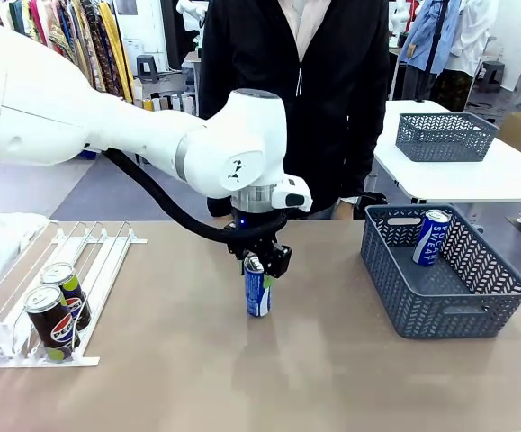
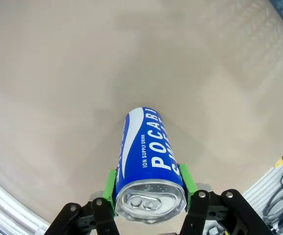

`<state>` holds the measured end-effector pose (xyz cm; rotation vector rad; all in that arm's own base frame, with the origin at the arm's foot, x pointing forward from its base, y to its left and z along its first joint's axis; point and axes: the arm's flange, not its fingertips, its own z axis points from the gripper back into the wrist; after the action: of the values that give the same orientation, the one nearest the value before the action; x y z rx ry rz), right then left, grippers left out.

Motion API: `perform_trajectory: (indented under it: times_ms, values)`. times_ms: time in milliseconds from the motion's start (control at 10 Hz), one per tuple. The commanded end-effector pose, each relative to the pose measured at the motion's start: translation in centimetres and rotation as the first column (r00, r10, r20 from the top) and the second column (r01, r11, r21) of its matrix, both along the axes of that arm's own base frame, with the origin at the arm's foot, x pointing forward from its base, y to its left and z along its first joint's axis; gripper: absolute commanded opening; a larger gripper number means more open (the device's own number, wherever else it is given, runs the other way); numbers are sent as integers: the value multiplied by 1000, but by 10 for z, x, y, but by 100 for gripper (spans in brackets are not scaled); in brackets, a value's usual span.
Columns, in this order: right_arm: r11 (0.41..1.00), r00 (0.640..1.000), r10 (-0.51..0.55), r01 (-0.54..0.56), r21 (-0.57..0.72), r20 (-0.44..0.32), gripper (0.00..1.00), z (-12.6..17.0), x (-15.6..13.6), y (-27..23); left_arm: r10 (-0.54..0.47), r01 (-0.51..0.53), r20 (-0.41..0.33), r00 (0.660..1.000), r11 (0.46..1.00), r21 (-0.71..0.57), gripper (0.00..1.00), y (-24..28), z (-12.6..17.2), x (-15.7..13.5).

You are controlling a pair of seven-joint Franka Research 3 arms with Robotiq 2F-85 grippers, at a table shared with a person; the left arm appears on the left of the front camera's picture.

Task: Retrieve and store the cans from the dispenser.
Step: Pick up the last remaining can from one row of the Automatic Can Dispenser and place it in the middle of the table.

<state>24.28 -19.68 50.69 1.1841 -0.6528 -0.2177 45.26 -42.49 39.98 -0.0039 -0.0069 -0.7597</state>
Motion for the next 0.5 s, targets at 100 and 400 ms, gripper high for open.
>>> perform_trajectory:
  times_ms: [100, 400]
  values:
    - [1000, 999, -2, 2, 4, 36, 100, 2, 3, 0, -21, 21, -2, 1000, 999, 48, 0, 2, 15, -3]
    - [1000, 999, -2, 2, 4, 36, 100, 2, 3, 0, -30, 31, -13, 999, 998, 58, 28, 3, 15, -5]
